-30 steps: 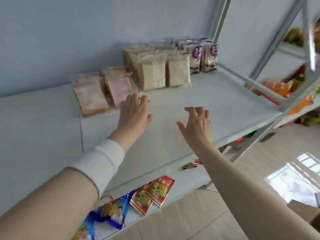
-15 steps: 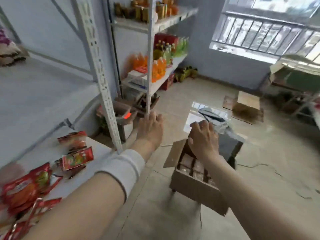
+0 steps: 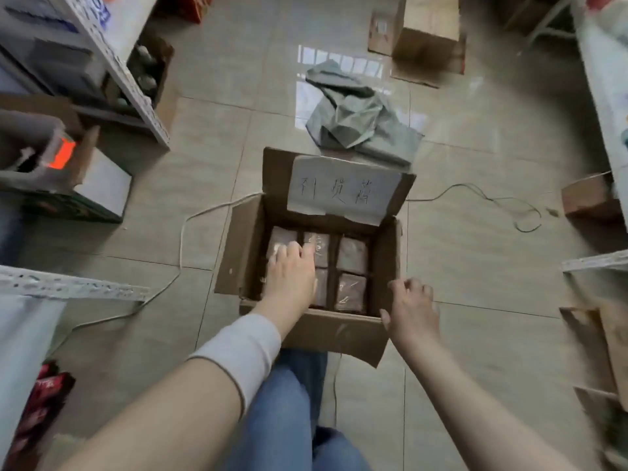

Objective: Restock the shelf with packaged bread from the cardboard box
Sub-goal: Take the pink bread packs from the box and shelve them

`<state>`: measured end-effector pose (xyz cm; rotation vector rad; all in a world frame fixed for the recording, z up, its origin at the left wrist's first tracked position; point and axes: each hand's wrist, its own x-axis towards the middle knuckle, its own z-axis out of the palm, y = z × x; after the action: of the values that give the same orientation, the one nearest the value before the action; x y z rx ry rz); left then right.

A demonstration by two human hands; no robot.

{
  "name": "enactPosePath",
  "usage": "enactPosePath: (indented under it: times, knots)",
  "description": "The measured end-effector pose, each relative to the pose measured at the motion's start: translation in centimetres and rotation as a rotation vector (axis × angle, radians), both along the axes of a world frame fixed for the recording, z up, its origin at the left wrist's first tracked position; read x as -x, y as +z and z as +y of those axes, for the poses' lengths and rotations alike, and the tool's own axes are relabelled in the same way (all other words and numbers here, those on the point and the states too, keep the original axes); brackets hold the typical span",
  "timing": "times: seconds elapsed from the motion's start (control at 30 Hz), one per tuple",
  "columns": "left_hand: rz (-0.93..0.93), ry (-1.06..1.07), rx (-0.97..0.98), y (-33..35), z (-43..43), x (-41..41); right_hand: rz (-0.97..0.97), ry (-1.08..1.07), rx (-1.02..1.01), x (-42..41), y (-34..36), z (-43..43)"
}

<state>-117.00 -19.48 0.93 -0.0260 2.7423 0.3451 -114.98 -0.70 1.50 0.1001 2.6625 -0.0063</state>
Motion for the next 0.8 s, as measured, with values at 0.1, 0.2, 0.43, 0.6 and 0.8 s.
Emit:
enactPosePath:
  times: [0.1,0.2,0.43,0.6,0.8]
  knots:
    - [-0.126,0.005,-0.034,-8.2,1.1,2.7,-0.135,-0.07,0.037,1.8,-7.6,0.4]
    - [-0.225,0.029,-0.031,-16.7,1.7,5.6,-0.244,-0.201,0.135,3.9,-15.5,0.0]
    - [-0.258,0.422,-0.217,-32.6,3.6,13.0,-0.464,-0.607,0.11,7.4,-31.0,-0.4]
    - [-0.092,0.693,-0.23,-34.7,5.5,14.6,-0.486,-0.741,0.125,7.5,-32.9,-0.4]
    - [-0.119,0.752,-0.428,-33.2,4.0,15.4,-0.485,-0.792,0.173,7.3,-30.5,0.7]
